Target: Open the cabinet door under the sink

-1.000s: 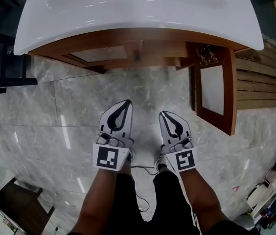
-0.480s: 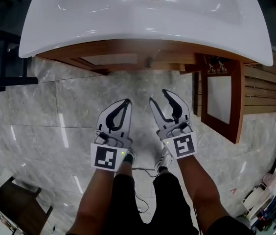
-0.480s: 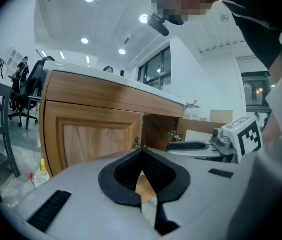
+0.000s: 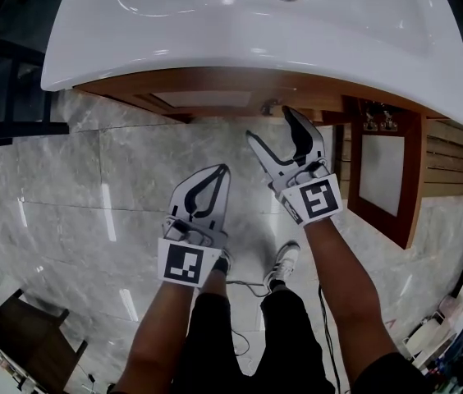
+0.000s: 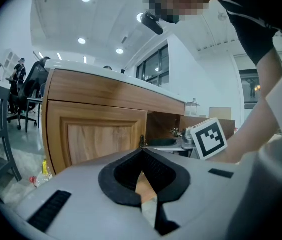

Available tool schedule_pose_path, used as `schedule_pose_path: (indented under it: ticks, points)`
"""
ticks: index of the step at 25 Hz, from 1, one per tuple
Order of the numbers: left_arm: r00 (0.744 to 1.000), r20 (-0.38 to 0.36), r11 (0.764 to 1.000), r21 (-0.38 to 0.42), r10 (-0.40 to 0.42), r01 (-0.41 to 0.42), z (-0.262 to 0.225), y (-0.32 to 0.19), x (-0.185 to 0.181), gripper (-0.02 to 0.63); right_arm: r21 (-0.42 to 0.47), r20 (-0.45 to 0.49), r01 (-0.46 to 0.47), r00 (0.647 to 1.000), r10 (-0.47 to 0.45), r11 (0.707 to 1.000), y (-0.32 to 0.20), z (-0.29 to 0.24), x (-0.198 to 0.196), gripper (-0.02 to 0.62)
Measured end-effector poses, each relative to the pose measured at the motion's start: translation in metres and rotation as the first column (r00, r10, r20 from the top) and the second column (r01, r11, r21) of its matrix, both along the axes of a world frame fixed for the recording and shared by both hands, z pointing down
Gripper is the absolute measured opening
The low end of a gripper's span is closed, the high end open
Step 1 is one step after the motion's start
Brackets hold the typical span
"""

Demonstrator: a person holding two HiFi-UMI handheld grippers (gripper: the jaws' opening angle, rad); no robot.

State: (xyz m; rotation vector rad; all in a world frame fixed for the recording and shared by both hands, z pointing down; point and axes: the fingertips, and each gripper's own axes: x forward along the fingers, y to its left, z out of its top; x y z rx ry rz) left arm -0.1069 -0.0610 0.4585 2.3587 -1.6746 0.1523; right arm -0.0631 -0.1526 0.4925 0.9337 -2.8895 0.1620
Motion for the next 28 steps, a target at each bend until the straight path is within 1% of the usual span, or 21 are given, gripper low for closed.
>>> schedule_pose_path:
  ticks: [4,8,12,18,26,28]
  points:
    - [1.0,-0.01,1.0,-0.011,-0.016,0.015,0.003,0.002,-0.008,0.023,-0.005,-0.023,0.029,0.999,-0.029,1.0,-0.015,0.008,-0.007,0.338]
    - [1.0,0.01,0.999,-0.026,-0.022,0.022,0.011,0.01,-0.018,0.023,-0.022,-0.032,0.05,0.998,-0.051,0.998,-0.028,0.016,-0.016,0.354]
    - [0.999,0.016,0.999,-0.026,-0.039,0.039,0.015,0.016,-0.029,0.023,-0.012,-0.052,0.071,0.996,-0.072,0.997,-0.039,0.014,-0.029,0.354]
    - [0.998,0.015,0.998,-0.031,-0.054,0.054,0.016,0.02,-0.035,0.023,0.015,-0.078,0.089,0.993,-0.088,0.996,-0.05,0.01,-0.041,0.354]
    - [0.998,0.01,0.997,-0.029,-0.067,0.067,0.016,0.029,-0.041,0.023,0.011,-0.093,0.126,0.988,-0.124,0.992,-0.047,0.011,-0.05,0.353]
    - [0.998,0.011,0.997,-0.029,-0.065,0.065,0.016,0.033,-0.04,0.023,0.019,-0.116,0.135,0.984,-0.132,0.991,-0.044,0.012,-0.05,0.353]
